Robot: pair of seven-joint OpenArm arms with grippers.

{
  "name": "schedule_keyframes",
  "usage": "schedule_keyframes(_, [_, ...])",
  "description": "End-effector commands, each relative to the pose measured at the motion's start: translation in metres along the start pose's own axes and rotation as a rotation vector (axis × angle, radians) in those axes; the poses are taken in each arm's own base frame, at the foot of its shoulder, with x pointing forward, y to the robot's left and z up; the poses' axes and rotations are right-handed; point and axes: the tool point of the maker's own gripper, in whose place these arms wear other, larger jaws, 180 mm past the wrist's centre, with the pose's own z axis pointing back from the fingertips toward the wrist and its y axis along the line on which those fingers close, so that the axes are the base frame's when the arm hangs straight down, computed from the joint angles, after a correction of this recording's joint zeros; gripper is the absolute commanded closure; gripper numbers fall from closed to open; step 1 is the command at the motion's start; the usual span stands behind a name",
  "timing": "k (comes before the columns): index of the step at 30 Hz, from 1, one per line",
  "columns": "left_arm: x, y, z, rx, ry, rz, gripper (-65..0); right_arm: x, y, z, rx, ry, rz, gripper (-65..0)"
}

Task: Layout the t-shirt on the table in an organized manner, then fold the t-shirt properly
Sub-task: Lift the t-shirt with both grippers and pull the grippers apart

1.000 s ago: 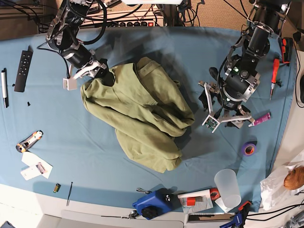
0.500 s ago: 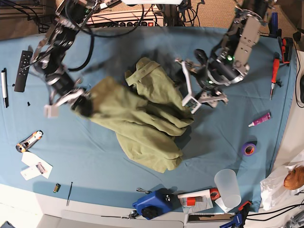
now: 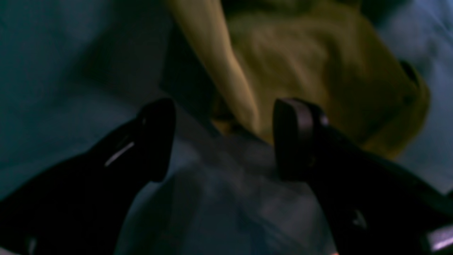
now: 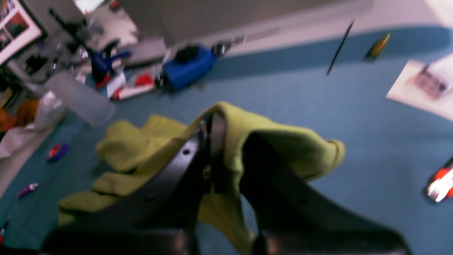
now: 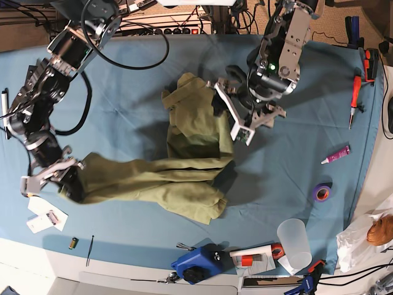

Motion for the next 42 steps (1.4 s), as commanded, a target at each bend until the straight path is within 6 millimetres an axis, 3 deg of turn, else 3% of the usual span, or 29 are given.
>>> schedule_keyframes(1, [0.008,-0.002,0.001,-0.008,-0.038,0.004,-40.7,0.029,0.003,0.002,0.016,-0.084,0.03,0.0])
schedule_keyframes(5, [-0.004,-0.002,-0.008,-0.012,-0.01,0.02,-40.7,0.032,0.004,0.002,0.018,-0.092,0.032,0.0])
schedule_keyframes(9, [0.0,-0.025,-0.011,-0.118,-0.024,0.039,-40.6,0.032,0.004,0.002,0.018,-0.092,0.032,0.0])
schedule_keyframes(14, [0.005,-0.041,-0.021,-0.154,-0.034,0.091,-29.2,0.032,0.004,0.002,0.018,-0.091,0.032,0.0])
schedule_keyframes(18, [-0.003,-0.04,-0.03,-0.151,-0.001,0.097,-26.9,0.032,0.003,0.002,0.017,-0.091,0.033,0.0])
schedule_keyframes(20, [-0.003,-0.039,-0.031,-0.149,0.004,0.096,-20.1,0.033,0.001,0.003,0.013,-0.091,0.041,0.0])
schedule_keyframes(22, [0.001,-0.034,-0.032,-0.126,-0.004,0.075,-7.2,0.038,-0.004,0.006,0.0,-0.095,0.06,0.0])
schedule_keyframes(23, [0.004,-0.029,-0.032,-0.103,-0.007,0.053,0.0,0.041,-0.007,0.008,-0.01,-0.093,0.074,0.0])
schedule_keyframes(31, [0.06,0.026,-0.03,0.074,-0.11,-0.124,0.0,0.054,-0.039,0.025,-0.115,-0.04,0.192,0.0])
schedule_keyframes(37, [0.122,0.088,-0.013,0.245,-0.257,-0.294,0.0,0.055,-0.042,0.026,-0.126,-0.035,0.201,0.0])
schedule_keyframes(42, [0.172,0.151,-0.015,0.358,-0.274,-0.346,0.0,0.059,-0.047,0.026,-0.157,-0.051,0.22,0.0])
